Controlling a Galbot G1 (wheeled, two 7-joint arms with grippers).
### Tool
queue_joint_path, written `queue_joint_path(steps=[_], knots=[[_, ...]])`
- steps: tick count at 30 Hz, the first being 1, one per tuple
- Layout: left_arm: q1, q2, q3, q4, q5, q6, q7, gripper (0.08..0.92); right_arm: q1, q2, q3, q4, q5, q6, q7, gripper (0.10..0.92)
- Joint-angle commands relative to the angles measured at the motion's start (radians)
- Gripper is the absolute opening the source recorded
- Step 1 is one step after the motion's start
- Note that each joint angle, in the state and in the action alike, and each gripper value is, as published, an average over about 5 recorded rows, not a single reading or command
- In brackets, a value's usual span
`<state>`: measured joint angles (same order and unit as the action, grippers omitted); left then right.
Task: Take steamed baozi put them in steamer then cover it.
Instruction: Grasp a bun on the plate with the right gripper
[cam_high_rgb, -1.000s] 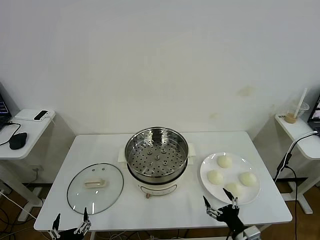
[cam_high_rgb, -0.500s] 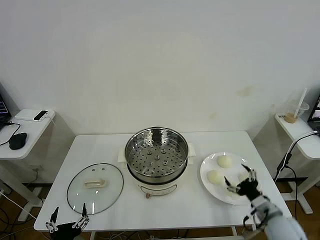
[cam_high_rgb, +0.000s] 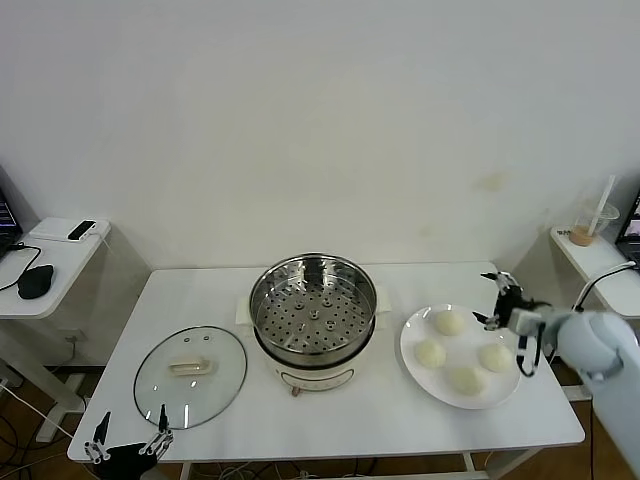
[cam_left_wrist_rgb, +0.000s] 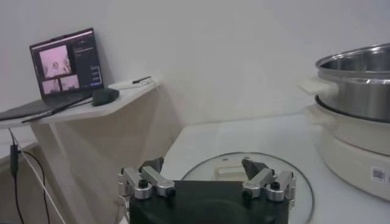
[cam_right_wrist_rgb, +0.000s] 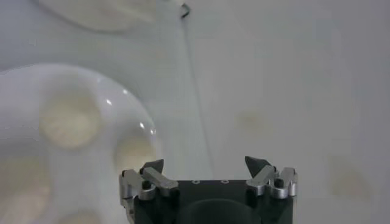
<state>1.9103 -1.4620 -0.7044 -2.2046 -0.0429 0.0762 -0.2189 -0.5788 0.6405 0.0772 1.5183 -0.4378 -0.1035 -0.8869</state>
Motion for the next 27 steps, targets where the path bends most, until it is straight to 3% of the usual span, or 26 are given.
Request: queue_joint_path(steps=[1,11,27], knots=[[-0.003,0.001,-0.016,-0.002,0.007,0.007,0.002,0.823,0.466,0.02,-0.465,-0.287,-0.024,0.045,-0.301,0.823],[-0.01,0.005,-0.03,0.006,0.005,0.008,0.002,0.823,0.451,0.154,-0.525,-0.447,0.014,0.031,-0.27,0.823],[-0.012,0.005,-0.042,0.011,0.007,0.006,0.004,0.823,0.42,0.279,-0.491,-0.611,-0.051,0.023,-0.19,0.823]])
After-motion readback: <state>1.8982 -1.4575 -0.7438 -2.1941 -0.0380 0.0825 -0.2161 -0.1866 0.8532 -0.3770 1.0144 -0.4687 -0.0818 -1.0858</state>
